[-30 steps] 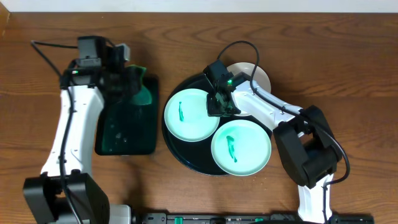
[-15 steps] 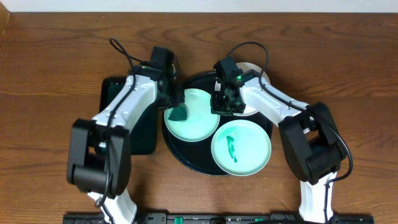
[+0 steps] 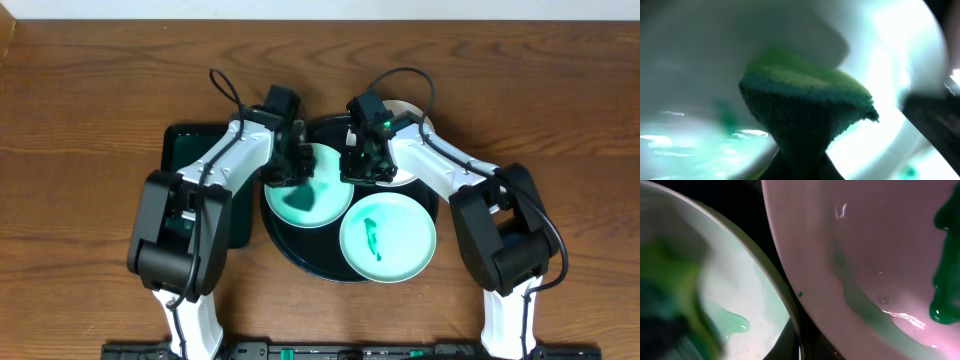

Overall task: Clean dirty plates on tray and stack at the side
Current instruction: 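Scrub the left mint-green plate with the sponge while right gripper holds plate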

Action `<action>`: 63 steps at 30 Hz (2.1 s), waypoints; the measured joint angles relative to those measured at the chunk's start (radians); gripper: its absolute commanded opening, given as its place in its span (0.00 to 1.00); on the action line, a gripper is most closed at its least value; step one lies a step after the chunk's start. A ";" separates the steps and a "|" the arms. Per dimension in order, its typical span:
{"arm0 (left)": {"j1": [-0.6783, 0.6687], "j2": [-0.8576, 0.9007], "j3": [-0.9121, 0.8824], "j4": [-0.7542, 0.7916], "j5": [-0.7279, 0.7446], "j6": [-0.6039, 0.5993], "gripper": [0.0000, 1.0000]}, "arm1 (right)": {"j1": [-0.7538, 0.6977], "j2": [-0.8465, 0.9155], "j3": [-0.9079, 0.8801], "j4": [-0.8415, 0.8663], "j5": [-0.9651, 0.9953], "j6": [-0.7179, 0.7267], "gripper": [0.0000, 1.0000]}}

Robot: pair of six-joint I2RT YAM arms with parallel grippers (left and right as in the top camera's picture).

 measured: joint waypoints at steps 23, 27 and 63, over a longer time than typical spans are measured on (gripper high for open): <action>-0.023 -0.008 0.017 -0.106 -0.412 -0.079 0.07 | 0.000 0.000 -0.003 0.013 -0.007 0.000 0.01; -0.024 -0.008 0.018 -0.169 -0.410 -0.066 0.07 | 0.003 0.000 -0.004 0.021 -0.011 -0.004 0.01; -0.040 -0.006 -0.005 0.105 -0.257 -0.027 0.07 | 0.002 0.000 -0.011 0.034 -0.032 -0.002 0.01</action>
